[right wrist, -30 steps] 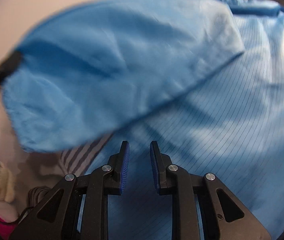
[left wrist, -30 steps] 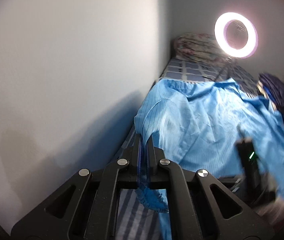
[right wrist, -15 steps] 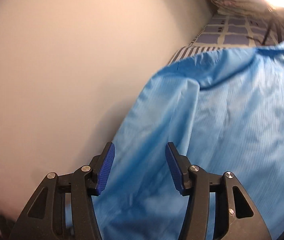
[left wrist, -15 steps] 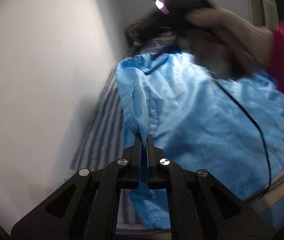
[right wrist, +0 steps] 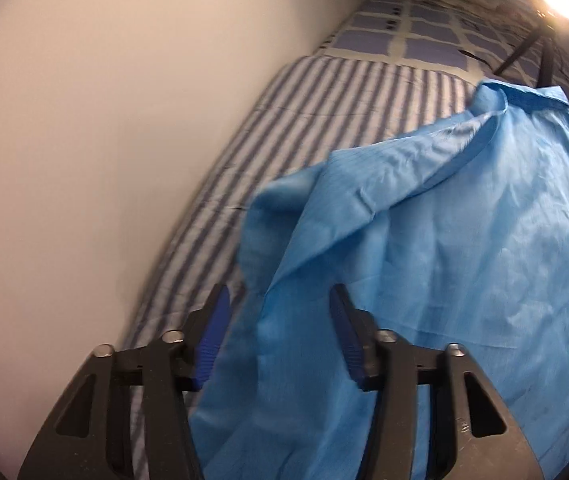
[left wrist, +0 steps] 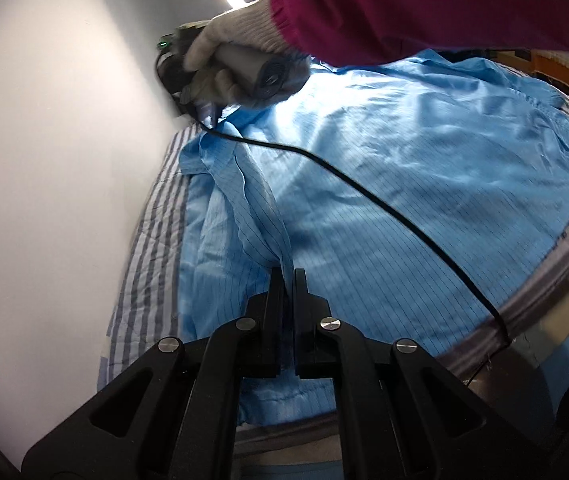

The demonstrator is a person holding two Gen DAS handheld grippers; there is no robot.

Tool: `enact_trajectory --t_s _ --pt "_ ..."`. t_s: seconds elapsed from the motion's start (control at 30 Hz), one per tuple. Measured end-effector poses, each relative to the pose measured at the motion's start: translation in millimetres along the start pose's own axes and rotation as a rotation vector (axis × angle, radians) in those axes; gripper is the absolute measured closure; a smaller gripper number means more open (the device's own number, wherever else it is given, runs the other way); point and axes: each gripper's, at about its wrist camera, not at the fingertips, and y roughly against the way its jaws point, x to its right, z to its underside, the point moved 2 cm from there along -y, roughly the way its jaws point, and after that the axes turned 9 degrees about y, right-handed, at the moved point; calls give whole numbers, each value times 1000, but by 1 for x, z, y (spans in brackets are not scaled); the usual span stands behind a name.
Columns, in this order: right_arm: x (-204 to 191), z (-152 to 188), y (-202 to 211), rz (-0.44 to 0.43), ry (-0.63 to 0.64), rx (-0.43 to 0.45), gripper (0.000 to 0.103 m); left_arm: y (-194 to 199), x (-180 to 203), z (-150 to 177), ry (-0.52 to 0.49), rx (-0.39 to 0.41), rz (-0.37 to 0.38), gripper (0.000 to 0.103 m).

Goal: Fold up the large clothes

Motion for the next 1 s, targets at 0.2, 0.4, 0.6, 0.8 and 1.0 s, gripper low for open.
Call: enact_trajectory --t_s 0.2,0.4,0.6,0.8,1.0 --pt "72 23 19 27 -88 16 102 0 8 9 -33 -19 33 102" --pt "137 52 40 -18 -210 58 102 0 13 9 -19 -34 55 102" --pt "117 51 36 -203 -246 78 36 -2 11 5 21 -43 39 102" --pt "120 46 -15 -350 -445 90 36 9 -4 0 79 -28 5 102" --pt "154 45 -29 -506 -668 183 95 11 -12 2 86 -43 -5 102"
